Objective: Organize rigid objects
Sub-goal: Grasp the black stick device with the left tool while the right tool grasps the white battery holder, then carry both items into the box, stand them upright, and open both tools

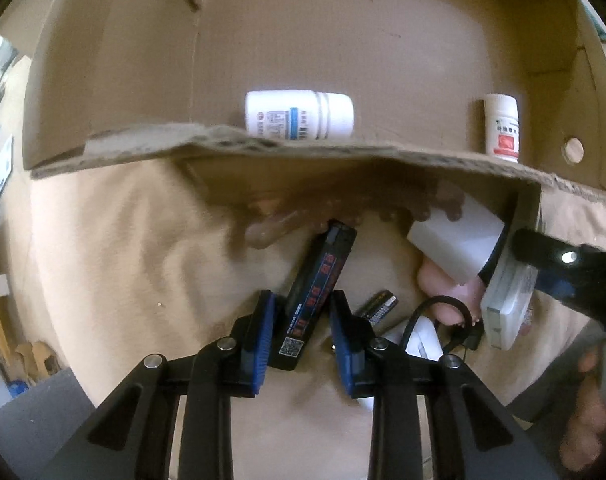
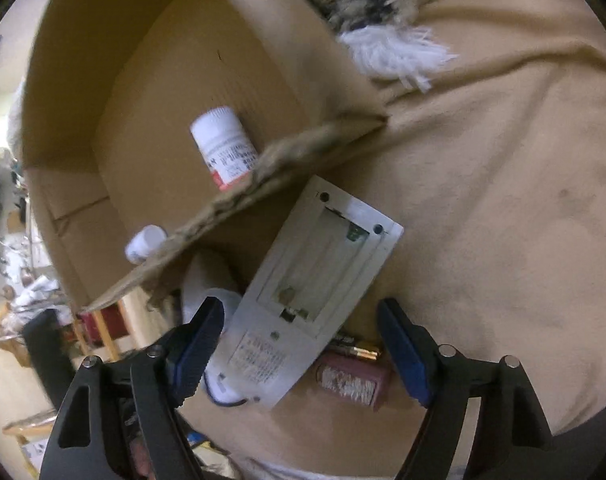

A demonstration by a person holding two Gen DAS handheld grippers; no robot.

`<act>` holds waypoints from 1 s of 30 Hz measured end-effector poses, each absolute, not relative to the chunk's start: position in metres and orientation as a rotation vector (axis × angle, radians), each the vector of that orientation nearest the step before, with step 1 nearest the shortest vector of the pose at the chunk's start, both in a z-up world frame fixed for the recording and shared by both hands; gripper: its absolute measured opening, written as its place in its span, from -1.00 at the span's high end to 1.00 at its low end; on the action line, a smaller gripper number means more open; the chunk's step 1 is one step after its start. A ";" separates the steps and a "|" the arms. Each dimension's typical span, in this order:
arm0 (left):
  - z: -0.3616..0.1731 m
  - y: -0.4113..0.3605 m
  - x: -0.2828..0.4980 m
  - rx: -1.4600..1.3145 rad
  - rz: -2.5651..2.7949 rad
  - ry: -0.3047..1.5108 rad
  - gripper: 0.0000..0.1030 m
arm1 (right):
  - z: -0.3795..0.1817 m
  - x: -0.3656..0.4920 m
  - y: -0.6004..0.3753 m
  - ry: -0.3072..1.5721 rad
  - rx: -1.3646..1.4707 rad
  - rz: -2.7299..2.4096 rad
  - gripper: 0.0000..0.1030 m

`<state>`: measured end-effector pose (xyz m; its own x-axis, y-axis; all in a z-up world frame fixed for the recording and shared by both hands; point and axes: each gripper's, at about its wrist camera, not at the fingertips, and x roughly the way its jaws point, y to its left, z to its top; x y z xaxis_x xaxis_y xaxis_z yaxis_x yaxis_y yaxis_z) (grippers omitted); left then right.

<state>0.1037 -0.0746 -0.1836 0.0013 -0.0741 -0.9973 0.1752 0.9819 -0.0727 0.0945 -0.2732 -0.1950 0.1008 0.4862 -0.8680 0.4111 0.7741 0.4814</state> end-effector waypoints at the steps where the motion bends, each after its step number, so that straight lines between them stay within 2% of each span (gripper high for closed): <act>1: -0.184 -0.076 0.103 0.076 -0.194 1.560 0.48 | -0.195 0.096 -0.270 1.510 0.743 0.062 -0.65; 2: -0.182 -0.073 0.106 0.073 -0.195 1.561 0.48 | -0.194 0.097 -0.269 1.505 0.731 0.062 -0.63; 3: -0.183 -0.073 0.106 0.065 -0.196 1.564 0.49 | -0.192 0.095 -0.268 1.495 0.719 0.058 -0.53; 4: -0.186 -0.067 0.110 0.050 -0.197 1.568 0.49 | -0.190 0.093 -0.269 1.484 0.718 0.058 -0.21; 5: -0.188 -0.061 0.113 0.030 -0.198 1.575 0.48 | -0.188 0.089 -0.271 1.476 0.744 0.071 -0.07; 7: -0.189 -0.053 0.119 -0.006 -0.200 1.587 0.48 | -0.184 0.083 -0.272 1.462 0.776 0.100 0.01; 11: -0.187 -0.055 0.120 0.020 -0.206 1.586 0.52 | -0.169 0.070 -0.267 1.417 0.763 0.152 0.09; 14: -0.185 -0.058 0.120 0.034 -0.203 1.575 0.67 | -0.158 0.062 -0.267 1.388 0.752 0.184 0.10; 21: -0.170 -0.030 0.102 -0.010 -0.186 1.545 0.67 | -0.127 0.046 -0.262 1.310 0.675 0.250 0.11; 30: -0.122 -0.007 0.072 -0.051 -0.156 1.405 0.67 | -0.073 0.036 -0.249 1.131 0.494 0.271 0.11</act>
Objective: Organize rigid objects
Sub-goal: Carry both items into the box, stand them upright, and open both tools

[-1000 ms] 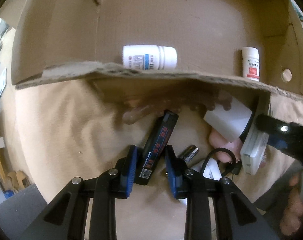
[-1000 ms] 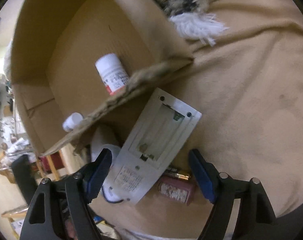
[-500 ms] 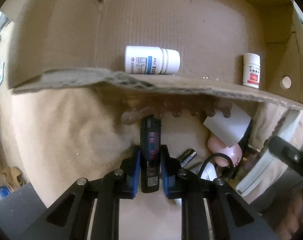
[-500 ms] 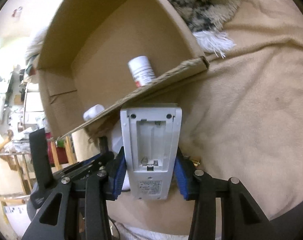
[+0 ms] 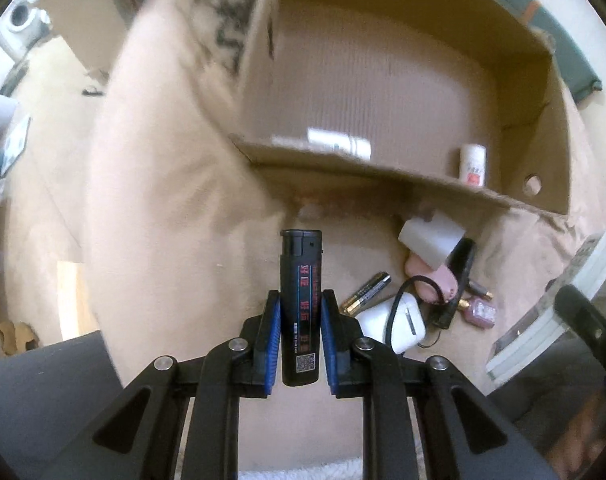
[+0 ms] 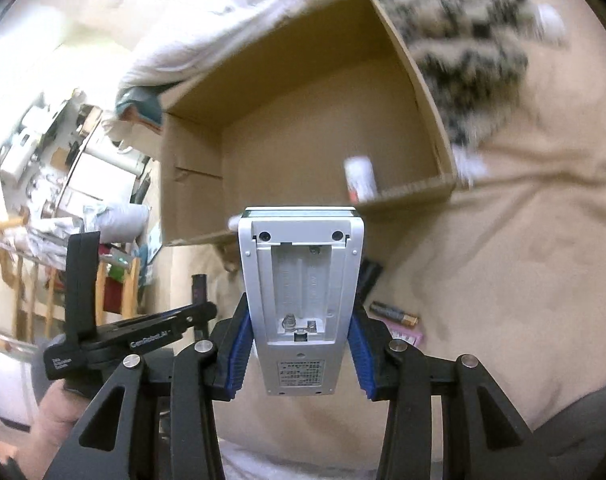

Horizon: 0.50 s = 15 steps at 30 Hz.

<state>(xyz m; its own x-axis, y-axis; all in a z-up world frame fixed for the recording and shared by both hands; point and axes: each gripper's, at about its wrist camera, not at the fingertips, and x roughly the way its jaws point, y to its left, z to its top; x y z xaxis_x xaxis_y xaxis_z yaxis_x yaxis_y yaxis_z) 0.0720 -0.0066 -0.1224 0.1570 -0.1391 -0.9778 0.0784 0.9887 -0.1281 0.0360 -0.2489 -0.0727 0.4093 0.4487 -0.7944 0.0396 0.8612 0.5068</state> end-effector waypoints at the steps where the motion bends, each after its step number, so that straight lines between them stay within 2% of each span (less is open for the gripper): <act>1: -0.114 -0.005 0.069 -0.054 -0.154 1.379 0.67 | -0.066 0.036 -0.249 1.116 0.483 0.276 0.11; 15: -0.020 -0.007 0.099 -0.042 -0.161 1.186 0.67 | 0.016 0.065 -0.274 0.933 0.390 0.230 0.11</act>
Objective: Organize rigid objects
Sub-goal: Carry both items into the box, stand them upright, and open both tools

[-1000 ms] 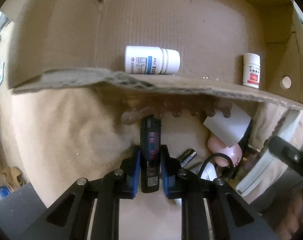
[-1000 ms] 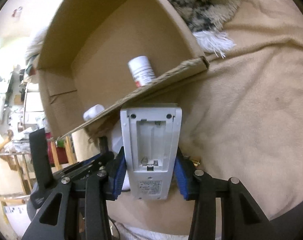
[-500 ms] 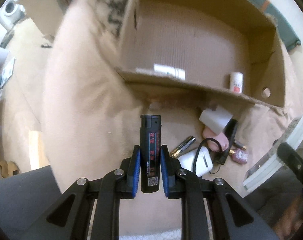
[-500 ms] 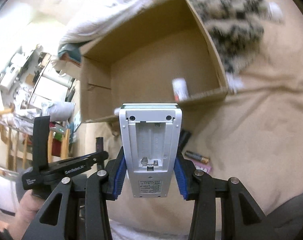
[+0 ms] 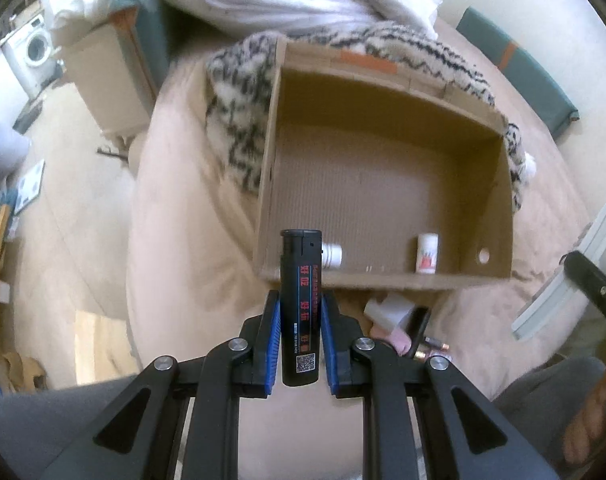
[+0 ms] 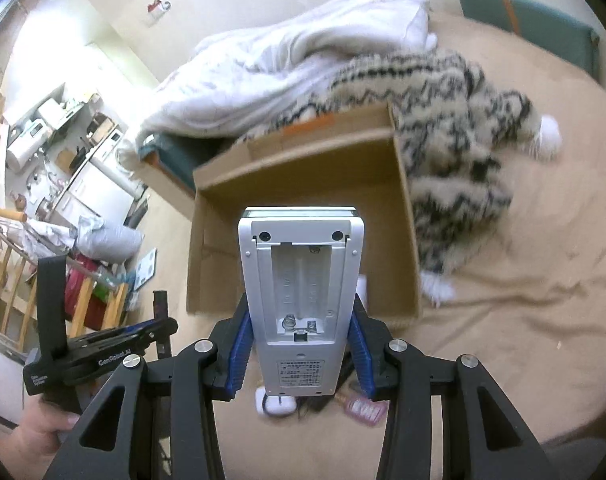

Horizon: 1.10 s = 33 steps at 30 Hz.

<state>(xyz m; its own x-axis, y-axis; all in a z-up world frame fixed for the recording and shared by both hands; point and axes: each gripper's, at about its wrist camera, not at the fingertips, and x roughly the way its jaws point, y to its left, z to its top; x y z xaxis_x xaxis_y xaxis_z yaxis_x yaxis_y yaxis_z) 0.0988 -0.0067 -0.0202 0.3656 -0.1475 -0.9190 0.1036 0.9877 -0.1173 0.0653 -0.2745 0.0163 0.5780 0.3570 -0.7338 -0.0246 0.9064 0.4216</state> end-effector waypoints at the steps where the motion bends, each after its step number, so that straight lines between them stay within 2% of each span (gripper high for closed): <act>1: -0.017 -0.008 0.101 -0.038 -0.162 1.177 0.67 | 0.019 0.067 -0.275 0.923 0.384 0.230 0.11; 12: -0.004 -0.031 0.142 -0.026 -0.168 1.125 0.67 | 0.036 0.109 -0.282 0.868 0.314 0.203 0.11; 20: -0.021 -0.051 0.164 0.057 -0.173 1.112 0.67 | 0.008 0.141 -0.278 0.874 0.281 0.171 0.11; 30: -0.047 -0.063 0.177 0.066 -0.199 1.028 0.67 | -0.026 0.143 -0.269 0.885 0.208 0.142 0.11; 33: -0.059 -0.060 0.181 0.017 -0.185 1.059 0.67 | -0.033 0.147 -0.261 0.911 0.179 0.152 0.11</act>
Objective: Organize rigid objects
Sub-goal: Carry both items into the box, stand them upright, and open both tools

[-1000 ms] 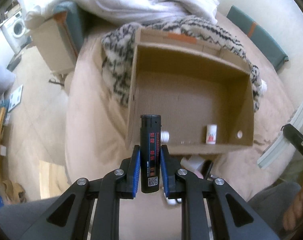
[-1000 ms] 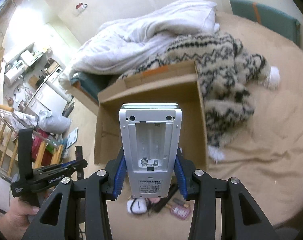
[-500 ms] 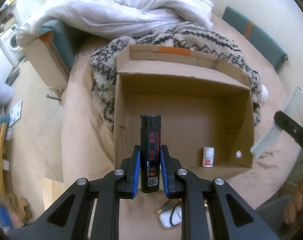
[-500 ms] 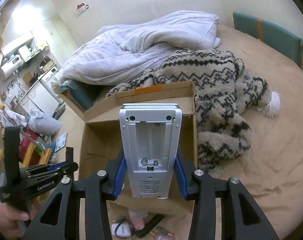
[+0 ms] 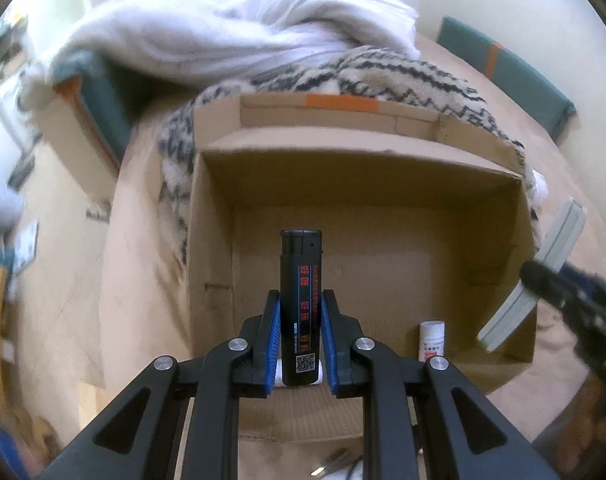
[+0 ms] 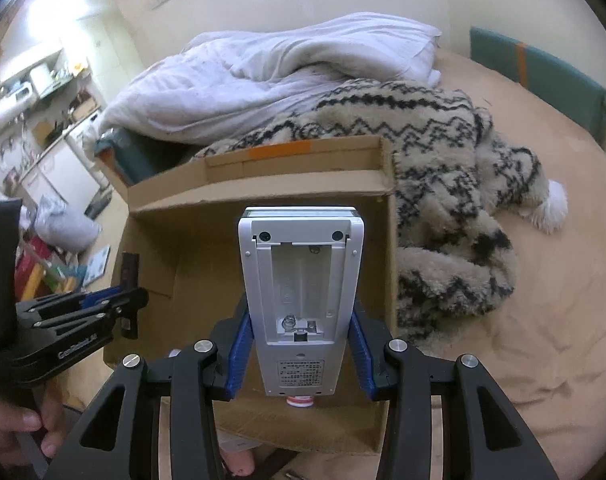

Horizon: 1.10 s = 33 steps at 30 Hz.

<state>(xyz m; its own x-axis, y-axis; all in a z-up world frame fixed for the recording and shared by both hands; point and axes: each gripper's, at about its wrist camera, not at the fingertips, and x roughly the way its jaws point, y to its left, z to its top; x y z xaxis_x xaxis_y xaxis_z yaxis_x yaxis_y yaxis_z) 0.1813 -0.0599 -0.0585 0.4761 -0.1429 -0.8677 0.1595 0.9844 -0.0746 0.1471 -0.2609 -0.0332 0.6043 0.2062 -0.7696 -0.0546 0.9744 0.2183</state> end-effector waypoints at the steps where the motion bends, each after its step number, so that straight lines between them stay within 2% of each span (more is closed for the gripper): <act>1: -0.062 -0.059 0.183 -0.002 -0.187 1.077 0.67 | -0.037 0.149 -0.258 0.923 0.165 0.148 0.11; 16: -0.084 -0.064 0.191 0.026 -0.155 1.124 0.67 | -0.087 0.170 -0.251 1.114 0.137 0.084 0.11; 30: -0.086 -0.062 0.193 0.027 -0.140 1.122 0.67 | -0.080 0.169 -0.249 1.087 0.150 0.111 0.10; 33: -0.085 -0.063 0.191 0.030 -0.140 1.115 0.66 | -0.076 0.169 -0.252 1.070 0.184 0.122 -0.20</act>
<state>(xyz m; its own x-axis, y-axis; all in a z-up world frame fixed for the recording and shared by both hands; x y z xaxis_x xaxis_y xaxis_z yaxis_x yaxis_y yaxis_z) 0.1914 -0.0629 -0.0850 0.4325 -0.0971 -0.8964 0.1269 0.9908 -0.0460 0.1693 -0.2522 -0.0756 0.4755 0.1880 -0.8594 -0.0101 0.9780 0.2084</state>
